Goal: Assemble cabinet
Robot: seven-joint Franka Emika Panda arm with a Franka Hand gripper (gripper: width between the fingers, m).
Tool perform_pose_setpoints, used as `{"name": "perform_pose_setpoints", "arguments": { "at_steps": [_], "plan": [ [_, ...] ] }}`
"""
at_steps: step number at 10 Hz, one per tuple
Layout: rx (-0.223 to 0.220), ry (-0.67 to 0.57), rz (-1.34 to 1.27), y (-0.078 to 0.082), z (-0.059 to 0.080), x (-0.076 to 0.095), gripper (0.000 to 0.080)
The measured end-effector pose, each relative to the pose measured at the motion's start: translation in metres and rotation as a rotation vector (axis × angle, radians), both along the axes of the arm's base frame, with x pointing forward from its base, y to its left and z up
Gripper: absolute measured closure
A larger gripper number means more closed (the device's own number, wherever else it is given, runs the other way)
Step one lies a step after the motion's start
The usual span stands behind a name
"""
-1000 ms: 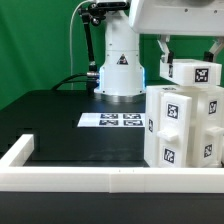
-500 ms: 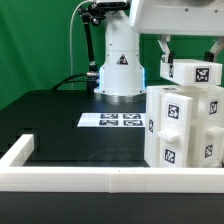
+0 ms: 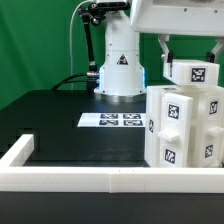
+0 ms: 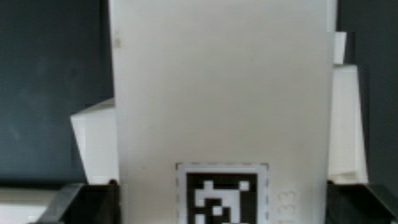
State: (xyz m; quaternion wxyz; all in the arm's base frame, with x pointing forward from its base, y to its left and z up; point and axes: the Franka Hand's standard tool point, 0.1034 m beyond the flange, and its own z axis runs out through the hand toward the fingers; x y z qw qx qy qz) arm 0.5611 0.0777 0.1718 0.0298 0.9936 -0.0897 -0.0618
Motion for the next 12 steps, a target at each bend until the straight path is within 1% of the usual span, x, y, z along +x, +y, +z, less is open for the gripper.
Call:
{"name": "perform_pose_setpoints", "arguments": {
  "at_steps": [2,4,5,6,8,11,12],
  "plan": [
    [-0.018,-0.009,-0.169,0.0007,-0.0003,0.0002,0.0242],
    [-0.042,-0.02,-0.422,0.0024,-0.0002,0.0005,0.0242],
    [-0.045,-0.021,-0.45,0.0029,-0.0001,0.0006,0.0242],
    [-0.057,-0.026,-0.554,0.0044,0.0004,0.0008,0.0242],
    [-0.091,-0.049,-0.856,0.0074,0.0011,0.0023,0.0242],
    [-0.108,-0.057,-1.067,0.0085,0.0007,0.0031,0.024],
    [-0.107,-0.056,-1.047,0.0089,0.0002,0.0029,0.006]
  ]
}}
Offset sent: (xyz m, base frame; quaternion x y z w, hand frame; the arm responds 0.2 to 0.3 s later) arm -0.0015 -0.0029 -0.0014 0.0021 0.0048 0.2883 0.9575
